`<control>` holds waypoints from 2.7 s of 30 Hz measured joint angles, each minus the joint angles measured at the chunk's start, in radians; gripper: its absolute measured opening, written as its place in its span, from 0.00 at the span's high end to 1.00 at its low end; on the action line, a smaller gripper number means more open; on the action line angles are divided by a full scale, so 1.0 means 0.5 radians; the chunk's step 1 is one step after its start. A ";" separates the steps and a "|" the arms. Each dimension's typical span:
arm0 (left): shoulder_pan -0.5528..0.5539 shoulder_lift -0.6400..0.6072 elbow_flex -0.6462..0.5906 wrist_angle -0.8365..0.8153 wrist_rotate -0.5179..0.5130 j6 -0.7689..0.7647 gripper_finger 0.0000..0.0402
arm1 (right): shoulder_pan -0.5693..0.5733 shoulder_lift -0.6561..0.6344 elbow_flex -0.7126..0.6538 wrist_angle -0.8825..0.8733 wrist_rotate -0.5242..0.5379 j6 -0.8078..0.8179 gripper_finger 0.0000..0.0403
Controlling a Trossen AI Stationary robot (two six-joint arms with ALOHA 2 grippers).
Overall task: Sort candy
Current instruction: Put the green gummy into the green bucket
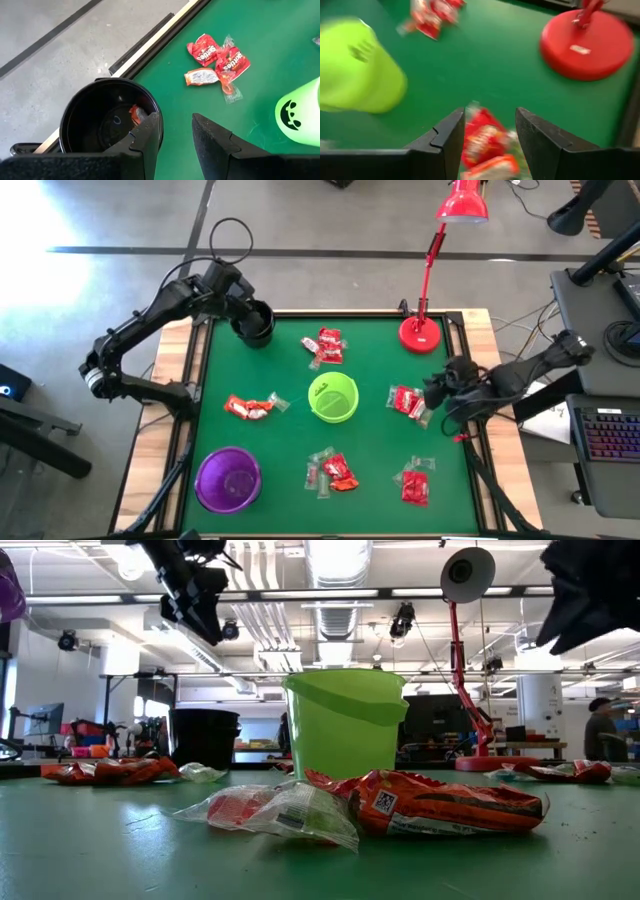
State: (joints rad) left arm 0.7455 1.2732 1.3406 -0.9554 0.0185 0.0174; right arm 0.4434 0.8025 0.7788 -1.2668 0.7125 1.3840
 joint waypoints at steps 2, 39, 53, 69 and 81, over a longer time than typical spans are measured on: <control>-0.001 0.001 -0.004 -0.010 0.000 0.000 0.75 | -0.018 0.029 -0.001 -0.029 -0.030 -0.108 0.59; 0.001 0.002 -0.103 -0.047 0.002 0.105 0.75 | -1.216 0.267 -0.005 0.319 -1.122 -2.392 0.59; -0.001 0.002 -0.104 -0.135 0.002 0.105 0.75 | -1.322 0.681 -0.005 0.410 -1.202 -2.390 0.59; -0.006 0.002 -0.104 -0.213 0.007 0.099 0.75 | -1.569 0.770 -0.148 0.417 -1.285 -2.276 0.59; -0.008 0.002 -0.104 -0.202 0.053 0.089 0.75 | -1.569 0.822 -0.162 0.487 -1.373 -2.189 0.59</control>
State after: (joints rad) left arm 0.7414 1.2739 1.2888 -1.0565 0.0448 0.0616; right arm -0.3412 1.2135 0.6979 -1.0231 0.0261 0.2897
